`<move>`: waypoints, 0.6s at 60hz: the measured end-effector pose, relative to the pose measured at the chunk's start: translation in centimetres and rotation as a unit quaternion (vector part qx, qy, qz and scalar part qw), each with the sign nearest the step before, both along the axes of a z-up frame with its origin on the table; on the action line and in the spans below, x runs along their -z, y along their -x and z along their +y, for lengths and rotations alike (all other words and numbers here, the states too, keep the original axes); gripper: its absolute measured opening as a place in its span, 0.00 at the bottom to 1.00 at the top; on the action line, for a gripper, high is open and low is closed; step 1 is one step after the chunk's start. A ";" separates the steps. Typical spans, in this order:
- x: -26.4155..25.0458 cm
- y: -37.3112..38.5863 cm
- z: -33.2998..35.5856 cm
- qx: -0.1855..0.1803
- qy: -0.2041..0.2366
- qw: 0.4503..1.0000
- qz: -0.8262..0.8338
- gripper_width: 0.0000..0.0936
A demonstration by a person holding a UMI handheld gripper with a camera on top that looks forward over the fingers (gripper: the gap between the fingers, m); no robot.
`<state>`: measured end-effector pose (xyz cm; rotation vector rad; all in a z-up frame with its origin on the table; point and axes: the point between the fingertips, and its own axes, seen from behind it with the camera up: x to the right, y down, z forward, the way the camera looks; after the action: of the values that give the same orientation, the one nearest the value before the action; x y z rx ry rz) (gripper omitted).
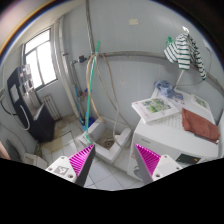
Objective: Fold towel
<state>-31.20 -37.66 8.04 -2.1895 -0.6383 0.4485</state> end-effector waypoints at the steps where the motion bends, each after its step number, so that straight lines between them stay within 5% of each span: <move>1: 0.0 -0.3 0.3 0.004 -0.004 1.000 -0.002 0.91; 26: 1.3 -17.6 22.8 0.158 -0.098 0.979 -0.087 0.85; 36: 6.3 -21.7 31.4 0.171 -0.069 0.976 -0.118 0.81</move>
<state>-9.46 -6.23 1.72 -2.1787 -0.3879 -0.0352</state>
